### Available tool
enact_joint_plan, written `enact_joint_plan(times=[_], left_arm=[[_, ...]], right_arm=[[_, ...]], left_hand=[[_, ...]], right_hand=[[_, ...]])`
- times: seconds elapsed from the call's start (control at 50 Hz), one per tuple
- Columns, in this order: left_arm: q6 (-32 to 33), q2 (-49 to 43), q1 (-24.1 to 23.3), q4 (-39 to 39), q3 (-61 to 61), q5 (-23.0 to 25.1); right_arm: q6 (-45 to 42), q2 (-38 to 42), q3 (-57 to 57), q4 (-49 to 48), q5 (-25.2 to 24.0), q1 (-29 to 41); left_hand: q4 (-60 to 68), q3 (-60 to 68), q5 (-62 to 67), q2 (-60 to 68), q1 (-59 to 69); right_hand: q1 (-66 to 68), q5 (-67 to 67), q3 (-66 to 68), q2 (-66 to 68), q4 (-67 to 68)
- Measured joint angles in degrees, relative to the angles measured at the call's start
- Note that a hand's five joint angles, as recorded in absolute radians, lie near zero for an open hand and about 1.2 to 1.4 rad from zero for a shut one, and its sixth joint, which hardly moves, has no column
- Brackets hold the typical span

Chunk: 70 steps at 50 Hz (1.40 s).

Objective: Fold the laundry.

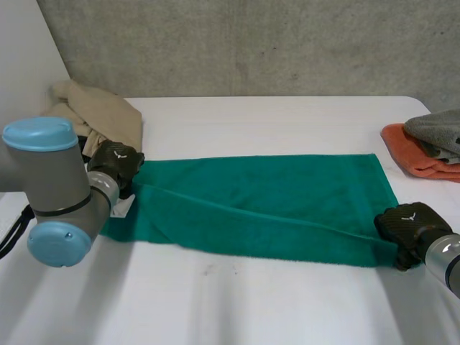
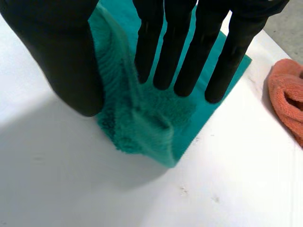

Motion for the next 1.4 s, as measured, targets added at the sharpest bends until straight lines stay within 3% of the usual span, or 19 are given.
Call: enact_joint_plan(times=[0.06,0.08,0.12,0.24,0.36,0.52,0.64,0.84,1.0,1.18,1.2,1.24,1.26,1.28,1.3,1.34,1.4], left_arm=[[0.0,1.0,0.0,0.0,-0.8,0.0],[0.0,1.8,0.0,-0.1,-1.5,0.0],[0.0,2.9,0.0,-0.1,-2.4,0.0],[0.1,8.3,0.0,-0.8,-6.7,0.0],[1.8,18.6,0.0,-5.6,-15.4,0.2],[10.6,31.5,0.7,-19.0,-29.0,2.9],[14.3,34.3,0.9,-21.6,-32.9,5.4],[13.3,21.9,0.4,-9.3,-21.7,4.9],[8.8,4.8,-1.6,6.7,-6.2,-0.6],[8.2,-8.3,-4.3,11.2,6.6,-4.0],[8.3,-12.0,-5.0,12.2,10.6,-4.3],[8.3,-13.7,-5.4,13.1,12.4,-4.3],[8.5,-14.9,-5.9,14.0,13.6,-4.3],[8.5,-15.4,-6.1,14.5,14.2,-4.3],[8.7,-16.2,-6.6,15.5,14.8,-4.3],[9.1,-16.6,-7.3,16.6,15.3,-4.5],[9.8,-16.3,-8.3,17.9,14.6,-5.1]], right_arm=[[-0.2,0.3,-0.2,-0.4,0.2,-0.1],[-0.3,0.6,-0.4,-0.6,0.4,-0.2],[-0.6,0.8,-0.7,-0.7,0.6,-0.4],[-4.3,0.2,-1.8,1.0,1.4,-1.9],[-15.2,-5.5,-2.5,11.4,1.7,-4.8],[-29.1,-11.9,-2.9,28.9,0.8,-12.0],[-31.0,-12.4,-4.9,29.9,-0.7,-13.9],[-20.7,-1.0,-12.6,13.1,-0.6,-7.4],[-17.4,13.1,-22.2,-0.4,4.2,-0.3],[-17.7,23.4,-30.5,-11.2,6.4,2.7],[-17.9,26.9,-33.9,-14.4,7.3,3.7],[-17.8,28.4,-35.4,-15.8,8.1,4.1],[-17.7,29.4,-36.4,-16.9,8.8,4.6],[-17.7,29.9,-36.9,-17.5,9.3,4.8],[-17.4,30.4,-37.5,-18.4,10.1,5.1],[-16.9,30.6,-37.7,-19.1,11.0,5.5],[-15.3,29.5,-36.8,-19.6,11.9,6.0]], left_hand=[[0.0,0.0,0.0,0.0,0.0],[0.0,0.0,0.0,0.0,0.0],[0.0,0.0,0.0,0.0,0.0],[0.0,0.0,0.0,0.0,0.0],[0.0,0.0,0.0,0.0,0.0],[0.0,0.0,0.0,0.0,0.0],[0.0,0.0,0.0,0.0,0.0],[0.0,0.0,0.0,0.0,0.0],[0.0,0.0,0.0,0.0,0.0],[0.0,0.0,0.0,0.0,0.0],[-0.1,-0.1,0.0,-0.1,0.0],[-4.3,-4.2,-4.0,-4.2,-4.9],[-22.5,-22.0,-21.8,-23.6,-25.4],[-28.6,-29.1,-27.8,-29.7,-32.5],[-44.3,-43.3,-42.9,-44.0,-47.3],[-53.7,-52.8,-51.5,-53.4,-53.4],[-56.3,-55.8,-53.5,-56.3,-54.0]], right_hand=[[6.5,6.7,6.4,6.7,6.9],[16.4,16.6,16.7,17.0,17.3],[17.5,19.8,20.5,20.6,21.1],[17.5,19.9,21.4,20.8,22.2],[17.5,19.9,21.4,20.8,22.3],[17.5,19.9,21.4,20.8,22.3],[17.5,19.9,21.4,20.8,22.3],[17.5,19.9,21.5,20.8,22.3],[17.5,20.2,21.6,20.8,22.3],[17.5,20.5,21.6,20.8,22.3],[12.2,14.3,15.1,14.5,15.8],[-3.7,-1.0,0.2,-1.0,1.0],[-13.8,-13.0,-11.0,-12.6,-10.2],[-22.5,-21.2,-18.9,-21.8,-18.1],[-30.3,-30.1,-29.2,-30.2,-28.4],[-33.3,-33.4,-33.9,-34.1,-32.9],[-33.3,-33.6,-34.6,-34.4,-33.7]])
